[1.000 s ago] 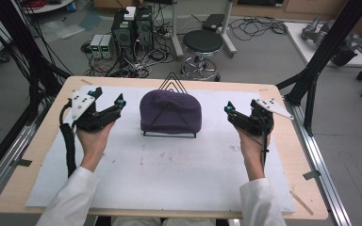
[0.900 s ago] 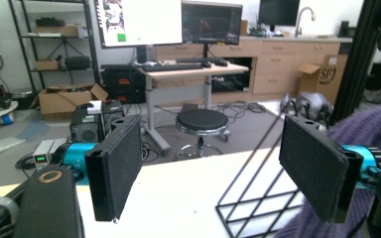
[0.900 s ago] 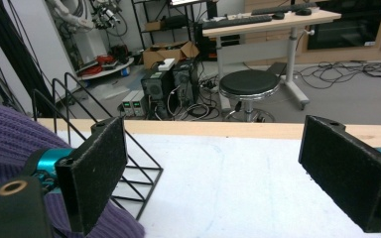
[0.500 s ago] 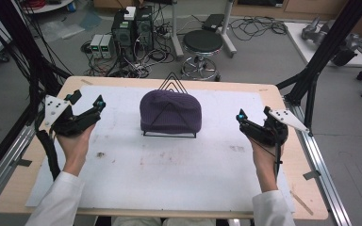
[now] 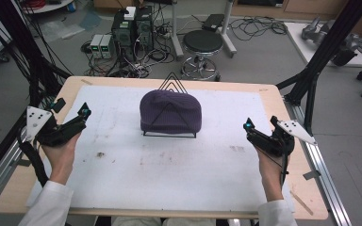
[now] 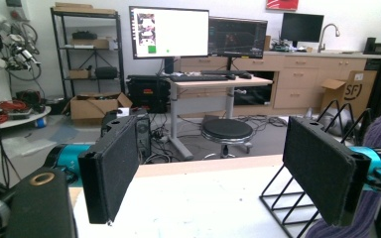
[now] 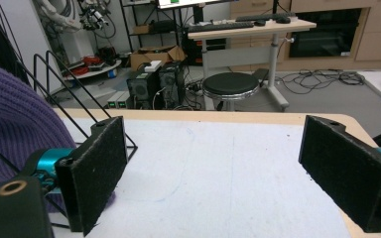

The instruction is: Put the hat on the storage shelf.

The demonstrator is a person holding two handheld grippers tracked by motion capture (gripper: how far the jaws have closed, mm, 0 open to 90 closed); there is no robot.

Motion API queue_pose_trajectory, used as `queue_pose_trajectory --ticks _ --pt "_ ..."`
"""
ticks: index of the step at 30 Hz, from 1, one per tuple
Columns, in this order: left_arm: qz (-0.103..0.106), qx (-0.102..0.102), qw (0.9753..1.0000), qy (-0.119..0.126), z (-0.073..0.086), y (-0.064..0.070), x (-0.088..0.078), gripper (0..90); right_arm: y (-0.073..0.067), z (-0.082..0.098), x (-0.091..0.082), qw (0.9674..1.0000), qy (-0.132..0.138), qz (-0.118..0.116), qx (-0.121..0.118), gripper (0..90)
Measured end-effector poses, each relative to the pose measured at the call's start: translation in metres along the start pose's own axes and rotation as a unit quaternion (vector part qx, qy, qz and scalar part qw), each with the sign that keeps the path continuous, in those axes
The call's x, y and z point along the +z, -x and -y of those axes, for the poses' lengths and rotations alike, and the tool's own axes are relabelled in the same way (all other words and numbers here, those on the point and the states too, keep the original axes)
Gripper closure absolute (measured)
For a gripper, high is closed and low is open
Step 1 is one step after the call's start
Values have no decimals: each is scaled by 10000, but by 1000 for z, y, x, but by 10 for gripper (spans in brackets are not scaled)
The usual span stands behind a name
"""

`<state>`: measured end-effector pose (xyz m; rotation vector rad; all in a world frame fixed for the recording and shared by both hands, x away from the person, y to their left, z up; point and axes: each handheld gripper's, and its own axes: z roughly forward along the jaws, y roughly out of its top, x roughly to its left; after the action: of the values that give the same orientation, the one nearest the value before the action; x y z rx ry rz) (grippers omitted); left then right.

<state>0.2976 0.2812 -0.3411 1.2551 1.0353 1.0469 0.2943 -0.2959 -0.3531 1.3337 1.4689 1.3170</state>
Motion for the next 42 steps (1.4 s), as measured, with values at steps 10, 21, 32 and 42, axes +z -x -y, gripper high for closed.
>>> queue_pose_trajectory --ticks 10,21,32,42 --pt "-61 41 9999 -94 8 -8 -10 221 1 7 -7 9999 -131 46 -1 111" --pt "-219 51 9997 -65 23 -15 -23 219 -2 29 -15 9994 -270 104 -205 111" --pt "-299 24 9994 -163 42 -26 -30 220 1 63 -13 9987 -424 229 -140 111" --pt "-293 89 9986 -425 68 -26 -34 219 4 78 -12 9984 -414 374 -107 111"
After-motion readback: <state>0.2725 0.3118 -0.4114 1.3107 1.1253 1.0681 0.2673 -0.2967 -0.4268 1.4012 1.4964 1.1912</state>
